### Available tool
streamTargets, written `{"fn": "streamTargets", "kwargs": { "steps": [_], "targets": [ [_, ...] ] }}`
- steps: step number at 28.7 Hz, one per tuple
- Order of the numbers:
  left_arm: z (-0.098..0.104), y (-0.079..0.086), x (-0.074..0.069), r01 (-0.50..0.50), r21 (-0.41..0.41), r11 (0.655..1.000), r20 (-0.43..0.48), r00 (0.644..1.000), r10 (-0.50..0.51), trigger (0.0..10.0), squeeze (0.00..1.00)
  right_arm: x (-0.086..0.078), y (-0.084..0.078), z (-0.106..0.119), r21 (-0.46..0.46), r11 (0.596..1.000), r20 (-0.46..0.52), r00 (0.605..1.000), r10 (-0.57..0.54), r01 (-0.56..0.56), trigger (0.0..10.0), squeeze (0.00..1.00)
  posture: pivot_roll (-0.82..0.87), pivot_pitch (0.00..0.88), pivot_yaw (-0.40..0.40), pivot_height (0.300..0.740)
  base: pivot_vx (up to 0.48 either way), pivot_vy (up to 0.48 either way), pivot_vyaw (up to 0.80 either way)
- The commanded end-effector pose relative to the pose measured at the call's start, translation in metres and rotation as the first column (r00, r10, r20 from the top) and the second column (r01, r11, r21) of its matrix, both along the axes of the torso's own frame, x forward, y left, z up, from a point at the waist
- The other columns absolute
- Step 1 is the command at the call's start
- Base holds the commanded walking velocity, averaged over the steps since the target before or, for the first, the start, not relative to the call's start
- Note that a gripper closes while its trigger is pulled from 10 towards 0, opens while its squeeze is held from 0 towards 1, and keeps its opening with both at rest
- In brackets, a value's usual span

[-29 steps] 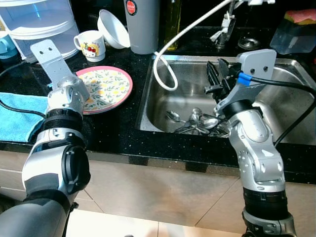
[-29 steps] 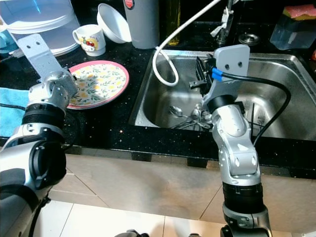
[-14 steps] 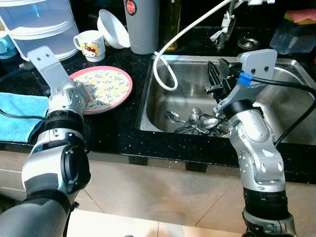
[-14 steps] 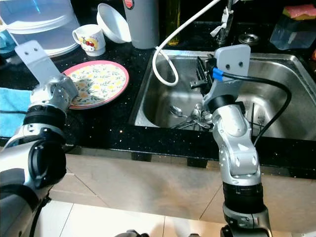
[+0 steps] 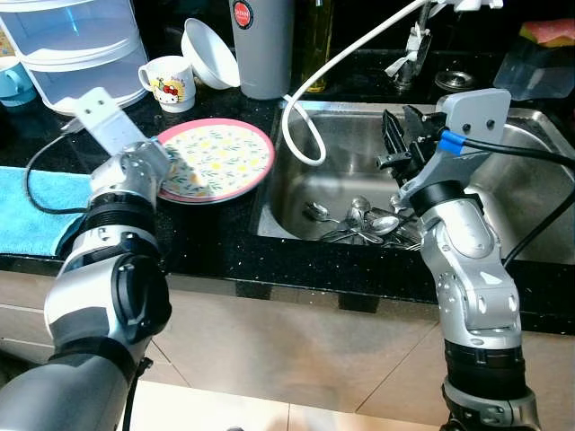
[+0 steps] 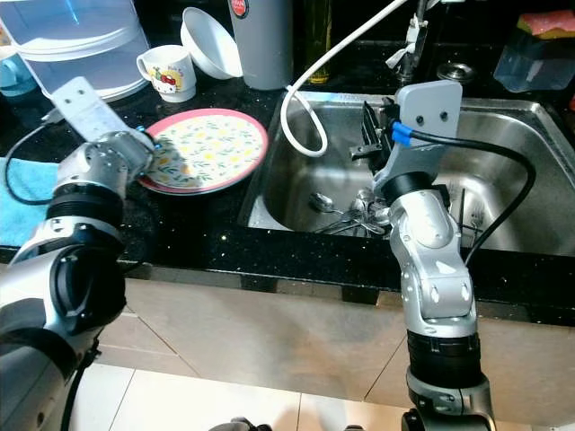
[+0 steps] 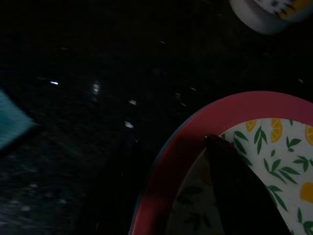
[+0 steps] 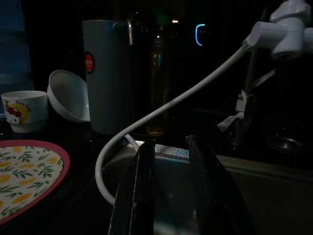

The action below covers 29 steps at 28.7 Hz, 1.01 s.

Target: Kitchen organization

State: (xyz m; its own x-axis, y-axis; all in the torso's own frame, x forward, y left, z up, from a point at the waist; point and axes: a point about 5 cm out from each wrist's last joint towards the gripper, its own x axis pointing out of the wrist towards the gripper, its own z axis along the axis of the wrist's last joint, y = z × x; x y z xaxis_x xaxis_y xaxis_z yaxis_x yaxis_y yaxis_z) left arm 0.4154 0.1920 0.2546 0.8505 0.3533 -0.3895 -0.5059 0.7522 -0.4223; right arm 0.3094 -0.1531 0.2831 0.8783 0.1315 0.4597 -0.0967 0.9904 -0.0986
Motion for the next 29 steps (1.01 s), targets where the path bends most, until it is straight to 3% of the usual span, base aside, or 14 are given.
{"fn": "streamTargets", "kwargs": {
  "steps": [1,4,5,10,13,15,19,22,24,25,26,27,28,29],
  "targets": [
    [-0.018,-0.013,-0.001,0.061,-0.012,0.998,-0.092,0.994,-0.062,10.0,0.00,0.000,0.003,0.003,0.003,1.000,0.013,1.000,0.012,-0.012,10.0,0.00,0.03,0.123,0.070,0.740,0.000,0.000,0.00],
    [-0.019,-0.010,-0.001,0.046,0.008,0.999,-0.103,0.994,-0.045,10.0,0.00,0.000,0.003,0.003,0.003,1.000,0.014,1.000,0.011,-0.011,10.0,0.00,0.02,0.124,0.072,0.740,0.000,0.000,0.00],
    [-0.020,-0.004,-0.002,0.020,0.051,0.999,-0.121,0.993,-0.014,10.0,0.00,0.000,0.002,0.003,0.003,1.000,0.014,1.000,0.009,-0.009,10.0,0.00,0.02,0.124,0.071,0.740,0.000,0.000,0.00],
    [-0.020,-0.004,-0.002,0.036,0.067,0.997,-0.116,0.993,-0.028,10.0,0.00,-0.001,0.002,0.003,0.002,1.000,0.012,1.000,0.007,-0.007,10.0,0.00,0.02,0.124,0.071,0.740,0.000,0.000,0.00],
    [-0.001,0.005,-0.001,-0.035,0.252,0.967,0.001,0.999,0.036,10.0,0.00,-0.001,0.002,0.002,0.003,1.000,0.012,1.000,0.007,-0.007,10.0,0.00,0.02,0.124,0.071,0.740,0.000,0.000,0.00],
    [0.020,0.008,-0.002,-0.096,0.375,0.922,0.116,0.992,0.056,10.0,0.00,0.000,0.002,0.003,0.003,1.000,0.013,1.000,0.008,-0.008,10.0,0.00,0.02,0.124,0.072,0.740,0.000,0.000,0.00],
    [0.052,-0.002,-0.003,-0.124,0.457,0.881,0.307,0.951,-0.025,10.0,0.00,0.000,0.002,0.003,0.004,1.000,0.014,1.000,0.009,-0.009,10.0,0.00,0.03,0.123,0.070,0.740,0.000,0.000,0.00],
    [0.062,-0.013,-0.002,-0.079,0.506,0.859,0.335,0.936,-0.111,10.0,0.00,0.000,0.002,0.003,0.004,1.000,0.014,1.000,0.010,-0.010,10.0,0.00,0.03,0.123,0.070,0.740,0.000,0.000,0.00],
    [0.063,-0.026,0.000,0.001,0.568,0.823,0.310,0.926,-0.216,10.0,0.00,0.000,0.002,0.002,0.005,1.000,0.014,1.000,0.010,-0.010,10.0,0.00,0.03,0.121,0.071,0.740,0.000,0.000,0.00],
    [0.061,-0.045,0.002,0.141,0.668,0.731,0.232,0.894,-0.384,10.0,0.00,0.000,0.002,0.002,0.004,1.000,0.012,1.000,0.010,-0.010,10.0,0.00,0.03,0.121,0.070,0.740,0.000,0.000,0.00],
    [0.060,-0.051,0.003,0.179,0.695,0.696,0.210,0.876,-0.435,10.0,0.00,0.000,0.002,0.002,0.004,1.000,0.012,1.000,0.010,-0.010,10.0,0.00,0.03,0.121,0.070,0.740,0.000,0.000,0.00],
    [0.058,-0.060,0.002,0.242,0.744,0.622,0.155,0.844,-0.513,10.0,0.00,0.000,0.002,0.002,0.003,1.000,0.011,1.000,0.011,-0.011,10.0,0.00,0.03,0.118,0.070,0.740,0.000,0.000,0.00],
    [0.057,-0.064,0.002,0.276,0.771,0.575,0.119,0.823,-0.555,10.0,0.00,0.000,0.002,0.002,0.003,1.000,0.011,1.000,0.011,-0.011,10.0,0.00,0.03,0.118,0.070,0.740,0.000,0.000,0.00],
    [0.052,-0.070,0.001,0.336,0.811,0.479,0.040,0.785,-0.618,10.0,0.00,0.000,0.002,0.002,0.003,1.000,0.011,1.000,0.011,-0.011,10.0,0.00,0.03,0.118,0.070,0.740,0.000,0.000,0.00]
  ]
}}
